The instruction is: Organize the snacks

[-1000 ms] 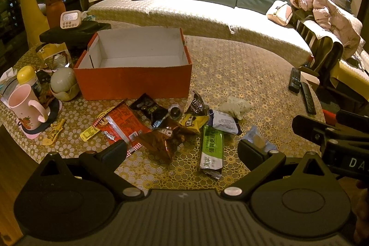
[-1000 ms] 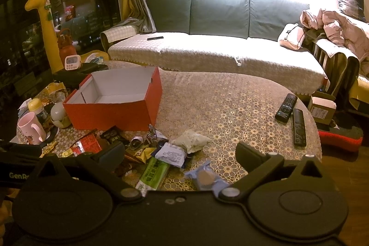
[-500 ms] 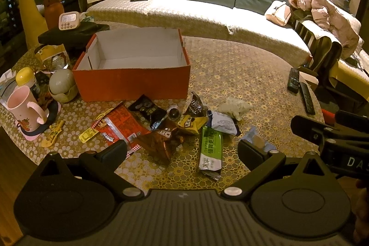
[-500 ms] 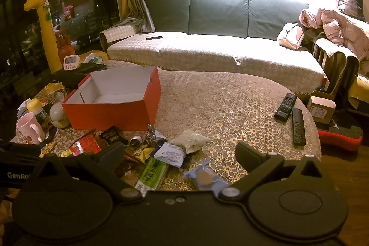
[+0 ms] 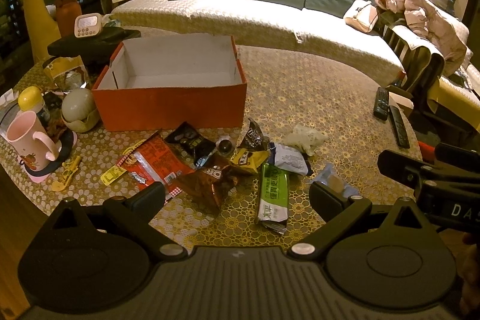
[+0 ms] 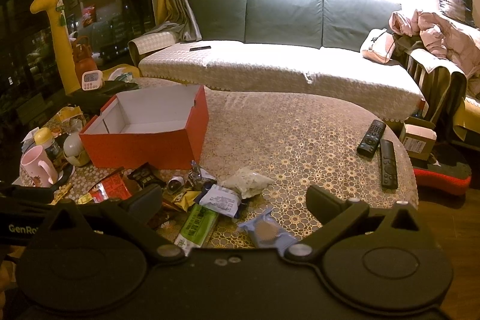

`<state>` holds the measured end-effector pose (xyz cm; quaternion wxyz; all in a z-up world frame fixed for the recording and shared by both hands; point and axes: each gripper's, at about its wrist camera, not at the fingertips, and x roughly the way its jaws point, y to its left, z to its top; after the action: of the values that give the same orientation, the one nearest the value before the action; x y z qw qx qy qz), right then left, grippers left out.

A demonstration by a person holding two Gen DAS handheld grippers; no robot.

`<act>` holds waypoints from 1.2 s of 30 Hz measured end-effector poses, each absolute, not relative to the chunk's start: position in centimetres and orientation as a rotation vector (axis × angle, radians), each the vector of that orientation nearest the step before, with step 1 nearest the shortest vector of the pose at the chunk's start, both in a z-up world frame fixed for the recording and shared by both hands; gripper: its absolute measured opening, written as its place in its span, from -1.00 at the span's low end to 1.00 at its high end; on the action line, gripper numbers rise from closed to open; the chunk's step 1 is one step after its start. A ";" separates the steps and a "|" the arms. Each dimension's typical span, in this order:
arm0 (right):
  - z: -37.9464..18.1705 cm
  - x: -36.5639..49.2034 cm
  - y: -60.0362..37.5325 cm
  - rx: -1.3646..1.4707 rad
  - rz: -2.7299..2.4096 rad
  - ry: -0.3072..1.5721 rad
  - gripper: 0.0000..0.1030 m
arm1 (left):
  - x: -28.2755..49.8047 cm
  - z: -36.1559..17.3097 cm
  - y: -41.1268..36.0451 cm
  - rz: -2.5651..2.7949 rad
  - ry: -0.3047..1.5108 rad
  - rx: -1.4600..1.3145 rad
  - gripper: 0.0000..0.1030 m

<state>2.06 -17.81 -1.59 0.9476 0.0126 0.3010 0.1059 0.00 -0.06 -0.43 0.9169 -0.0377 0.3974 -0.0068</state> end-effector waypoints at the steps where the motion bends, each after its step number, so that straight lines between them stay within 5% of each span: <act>1: -1.6 2.1 -17.9 0.025 0.216 0.613 0.98 | 0.1 -0.5 0.0 -0.016 0.819 -0.078 0.99; 18: -5.7 5.9 -20.7 0.041 0.150 0.759 0.93 | 2.8 -4.4 0.3 -0.087 0.933 -0.084 0.99; 36: -12.7 12.3 -19.3 -0.214 0.340 0.959 0.60 | 9.4 -10.8 -3.7 -0.203 1.066 0.023 0.94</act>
<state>12.27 -19.35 -12.69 0.8679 -0.1024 0.4583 0.1623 9.42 -3.74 -10.77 0.8562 0.0110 0.5074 -0.0967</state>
